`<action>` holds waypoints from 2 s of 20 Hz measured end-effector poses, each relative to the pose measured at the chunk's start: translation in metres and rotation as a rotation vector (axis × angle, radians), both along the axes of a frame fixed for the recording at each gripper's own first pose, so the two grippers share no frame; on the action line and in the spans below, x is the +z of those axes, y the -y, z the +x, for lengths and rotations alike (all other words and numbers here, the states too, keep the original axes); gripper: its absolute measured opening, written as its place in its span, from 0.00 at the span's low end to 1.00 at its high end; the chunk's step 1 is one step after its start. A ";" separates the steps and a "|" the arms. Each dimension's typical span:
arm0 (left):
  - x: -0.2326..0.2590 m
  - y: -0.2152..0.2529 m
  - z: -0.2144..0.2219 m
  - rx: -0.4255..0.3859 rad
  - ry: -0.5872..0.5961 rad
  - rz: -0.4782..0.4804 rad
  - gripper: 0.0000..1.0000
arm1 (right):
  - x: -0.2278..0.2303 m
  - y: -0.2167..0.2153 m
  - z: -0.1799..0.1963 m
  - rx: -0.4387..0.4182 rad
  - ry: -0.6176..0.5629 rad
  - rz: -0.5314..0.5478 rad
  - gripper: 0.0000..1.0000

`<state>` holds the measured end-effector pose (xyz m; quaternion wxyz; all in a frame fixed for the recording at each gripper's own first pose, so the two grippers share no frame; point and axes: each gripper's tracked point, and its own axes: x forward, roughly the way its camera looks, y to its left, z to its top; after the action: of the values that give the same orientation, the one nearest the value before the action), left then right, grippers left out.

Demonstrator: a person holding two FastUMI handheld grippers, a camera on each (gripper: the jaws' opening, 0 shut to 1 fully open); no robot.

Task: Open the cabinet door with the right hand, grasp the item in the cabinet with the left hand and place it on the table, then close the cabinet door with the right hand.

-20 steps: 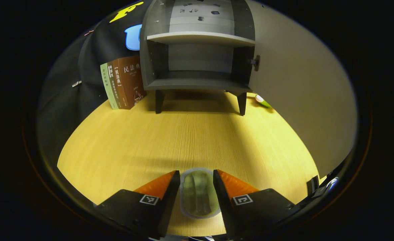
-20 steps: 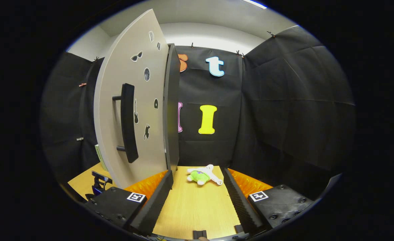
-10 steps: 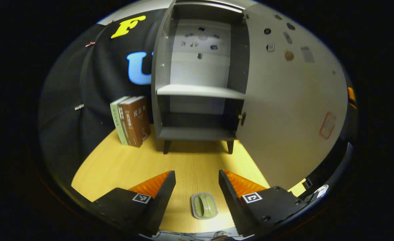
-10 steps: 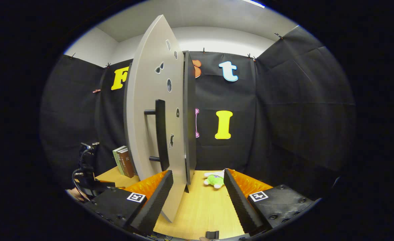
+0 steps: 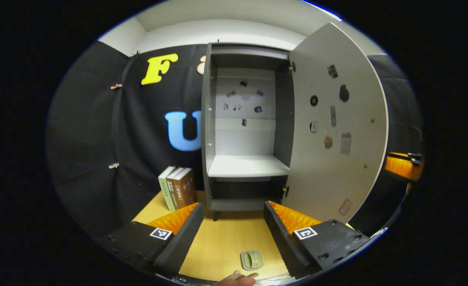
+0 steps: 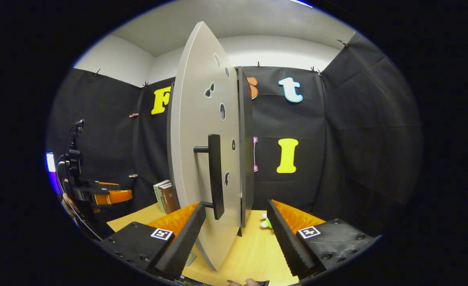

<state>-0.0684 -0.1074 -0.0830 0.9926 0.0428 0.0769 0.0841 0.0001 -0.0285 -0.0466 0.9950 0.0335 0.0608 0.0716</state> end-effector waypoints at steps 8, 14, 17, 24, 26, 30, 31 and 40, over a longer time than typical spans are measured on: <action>0.054 0.017 -0.034 0.073 0.120 0.018 0.94 | 0.003 -0.014 0.018 0.155 0.018 0.027 0.98; 0.064 0.012 -0.036 0.093 0.152 -0.013 0.94 | 0.005 -0.032 0.028 0.209 0.021 0.045 0.96; 0.065 -0.003 -0.017 0.065 0.147 -0.022 0.94 | 0.005 -0.042 0.030 0.188 0.022 0.039 1.00; 0.073 -0.052 0.035 -0.124 0.117 -0.004 0.94 | 0.003 -0.088 0.037 0.028 0.041 0.009 0.97; 0.075 -0.070 0.042 -0.172 0.113 -0.002 0.94 | 0.003 -0.110 0.042 -0.018 0.052 0.004 0.97; 0.080 -0.114 0.042 -0.219 0.102 0.062 0.95 | -0.001 -0.155 0.057 -0.054 0.063 -0.017 1.00; 0.083 -0.122 0.043 -0.233 0.107 0.074 0.95 | -0.002 -0.171 0.063 -0.052 0.065 -0.013 0.96; 0.085 -0.147 0.056 -0.284 0.133 0.016 0.95 | 0.018 -0.238 0.102 0.002 0.079 0.044 0.97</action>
<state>-0.0129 0.0396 0.0021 0.9970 0.0554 0.0037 -0.0541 0.1020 0.2099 -0.0287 0.9956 0.0527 0.0198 0.0752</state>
